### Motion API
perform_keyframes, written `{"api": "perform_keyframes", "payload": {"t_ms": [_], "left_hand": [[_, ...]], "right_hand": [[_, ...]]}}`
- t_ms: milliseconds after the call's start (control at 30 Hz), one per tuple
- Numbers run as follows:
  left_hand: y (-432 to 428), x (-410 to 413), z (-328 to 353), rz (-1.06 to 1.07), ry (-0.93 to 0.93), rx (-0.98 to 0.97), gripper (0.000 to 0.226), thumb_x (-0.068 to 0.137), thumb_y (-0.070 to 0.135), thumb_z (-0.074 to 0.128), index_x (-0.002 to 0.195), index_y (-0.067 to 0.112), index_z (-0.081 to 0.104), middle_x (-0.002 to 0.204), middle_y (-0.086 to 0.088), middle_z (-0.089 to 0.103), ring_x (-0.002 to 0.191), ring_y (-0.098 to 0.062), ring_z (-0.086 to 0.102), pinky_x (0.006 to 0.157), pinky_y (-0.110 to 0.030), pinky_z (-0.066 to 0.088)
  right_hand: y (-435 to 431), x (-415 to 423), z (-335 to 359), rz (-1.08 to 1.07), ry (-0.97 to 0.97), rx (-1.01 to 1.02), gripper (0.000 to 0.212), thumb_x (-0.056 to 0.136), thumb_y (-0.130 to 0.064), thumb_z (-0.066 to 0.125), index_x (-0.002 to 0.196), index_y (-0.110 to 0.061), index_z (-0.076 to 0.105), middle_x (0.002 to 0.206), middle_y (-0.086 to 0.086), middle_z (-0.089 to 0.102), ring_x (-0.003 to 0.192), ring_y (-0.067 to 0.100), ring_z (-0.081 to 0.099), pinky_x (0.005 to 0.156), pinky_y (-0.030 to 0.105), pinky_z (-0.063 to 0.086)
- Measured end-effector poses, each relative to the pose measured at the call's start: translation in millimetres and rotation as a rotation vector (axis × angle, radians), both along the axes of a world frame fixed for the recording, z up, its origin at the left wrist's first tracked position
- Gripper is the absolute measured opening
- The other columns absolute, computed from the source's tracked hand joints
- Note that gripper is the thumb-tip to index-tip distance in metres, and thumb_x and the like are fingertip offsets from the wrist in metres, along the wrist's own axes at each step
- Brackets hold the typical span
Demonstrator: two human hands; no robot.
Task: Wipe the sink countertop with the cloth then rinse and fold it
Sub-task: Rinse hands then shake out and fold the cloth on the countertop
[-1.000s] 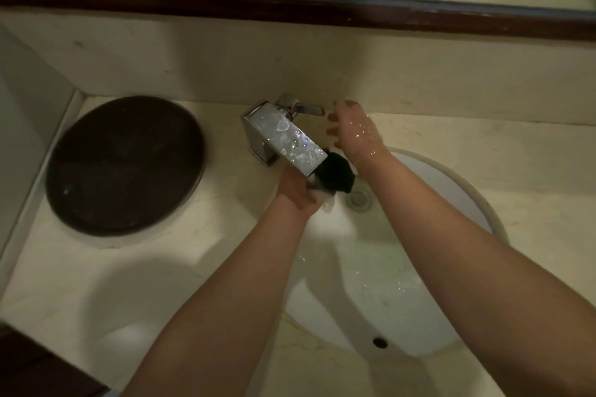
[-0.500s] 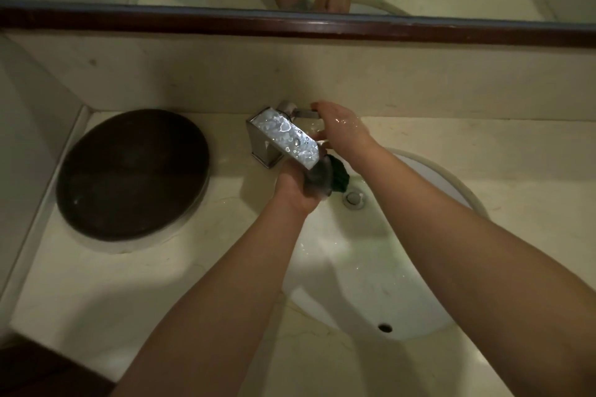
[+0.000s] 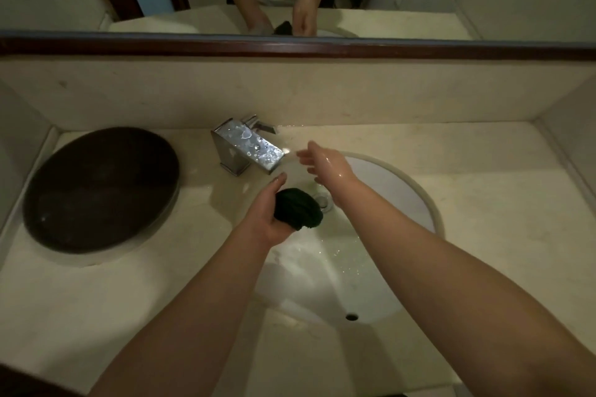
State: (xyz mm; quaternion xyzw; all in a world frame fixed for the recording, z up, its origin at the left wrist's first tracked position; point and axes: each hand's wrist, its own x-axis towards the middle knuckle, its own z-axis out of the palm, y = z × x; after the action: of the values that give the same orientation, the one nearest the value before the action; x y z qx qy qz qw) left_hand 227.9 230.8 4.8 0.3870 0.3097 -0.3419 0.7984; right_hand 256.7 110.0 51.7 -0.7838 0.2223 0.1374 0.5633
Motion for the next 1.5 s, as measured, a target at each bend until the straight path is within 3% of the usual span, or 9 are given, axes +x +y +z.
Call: {"api": "perform_keyframes", "payload": {"t_ms": [267,500,600,700,833,933,1300,1367,1500], "left_hand": [[-52.4,-33.6,46.2,-0.131,-0.243,0.134,0.015,0.086,0.014,0.052,0.084,0.008,0.066,0.079,-0.012,0.064,0.077,-0.026,0.062,0.072,-0.033,0.052],[-112.4,-55.5,84.0,-0.035,-0.568,0.340,0.028,0.072,-0.008,0.047,0.069,0.011,0.068,0.089,-0.011,0.071,0.091,-0.028,0.064,0.068,-0.032,0.053],[-121.4,-62.8,93.4,-0.021,-0.640,0.431,0.027,0.073,-0.008,0.050,0.074,0.010,0.069,0.086,-0.005,0.072,0.085,-0.024,0.065,0.061,-0.031,0.054],[-123.9,-67.4,96.0,-0.061,-0.639,0.442,0.022,0.078,-0.006,0.056,0.074,0.010,0.071,0.079,-0.010,0.069,0.076,-0.025,0.064,0.056,-0.031,0.053],[-134.0,-70.8,92.6,-0.119,-0.598,0.510,0.012,0.083,0.014,0.068,0.071,0.012,0.068,0.070,-0.008,0.067,0.066,-0.022,0.063,0.054,-0.031,0.049],[-141.1,-64.5,89.0,-0.047,-0.556,0.610,0.037,0.086,0.026,0.070,0.057,0.011,0.051,0.050,-0.003,0.050,0.045,-0.017,0.050,0.045,-0.024,0.040],[-131.6,-45.6,58.6,0.113,-0.213,0.700,0.015,0.084,0.015,0.060,0.080,0.001,0.061,0.074,-0.015,0.060,0.070,-0.032,0.059,0.054,-0.031,0.046],[-128.5,-44.6,53.9,0.147,-0.162,0.677,0.012,0.082,0.013,0.062,0.083,0.001,0.062,0.077,-0.016,0.060,0.075,-0.033,0.060,0.061,-0.036,0.049],[-117.8,-38.4,45.6,0.189,-0.121,0.689,0.021,0.077,0.016,0.064,0.090,-0.002,0.064,0.087,-0.017,0.062,0.081,-0.032,0.059,0.071,-0.039,0.050]], "right_hand": [[-81.9,-42.7,-14.9,0.082,0.459,0.702,0.071,0.091,-0.067,0.037,0.122,-0.008,0.060,0.132,0.020,0.058,0.119,0.038,0.057,0.095,0.052,0.047],[-118.1,-78.9,-4.1,0.328,0.494,1.144,0.096,0.068,-0.084,0.051,0.126,-0.008,0.059,0.118,0.020,0.063,0.115,0.042,0.058,0.099,0.051,0.047],[-136.2,-82.6,5.9,0.538,0.442,1.210,0.083,0.067,-0.073,0.061,0.121,-0.010,0.063,0.116,0.018,0.067,0.108,0.041,0.064,0.068,0.034,0.061],[-152.3,-85.3,13.3,0.638,0.505,1.187,0.074,0.054,-0.047,0.090,0.114,-0.011,0.065,0.107,0.013,0.070,0.087,0.027,0.071,0.049,0.019,0.053],[-160.4,-82.5,18.4,0.728,0.506,0.945,0.046,0.068,-0.024,0.085,0.106,-0.009,0.063,0.097,0.010,0.070,0.065,0.009,0.059,0.046,0.014,0.042],[-149.6,-81.5,29.3,0.806,0.430,0.586,0.006,0.086,-0.011,0.061,0.092,-0.010,0.059,0.075,0.003,0.058,0.056,0.007,0.047,0.043,0.016,0.033],[-106.3,-82.1,28.8,0.746,0.336,-0.071,0.014,0.083,-0.011,0.053,0.070,-0.014,0.049,0.057,0.003,0.042,0.041,0.014,0.035,0.045,0.020,0.029],[-95.8,-84.1,24.7,0.774,0.260,-0.277,0.011,0.085,-0.017,0.053,0.075,-0.012,0.056,0.062,0.006,0.051,0.045,0.019,0.045,0.047,0.024,0.039],[-77.5,-84.9,7.6,0.962,-0.071,-0.808,0.026,0.093,-0.018,0.048,0.108,-0.009,0.067,0.105,0.013,0.070,0.097,0.033,0.066,0.077,0.036,0.051]]}}
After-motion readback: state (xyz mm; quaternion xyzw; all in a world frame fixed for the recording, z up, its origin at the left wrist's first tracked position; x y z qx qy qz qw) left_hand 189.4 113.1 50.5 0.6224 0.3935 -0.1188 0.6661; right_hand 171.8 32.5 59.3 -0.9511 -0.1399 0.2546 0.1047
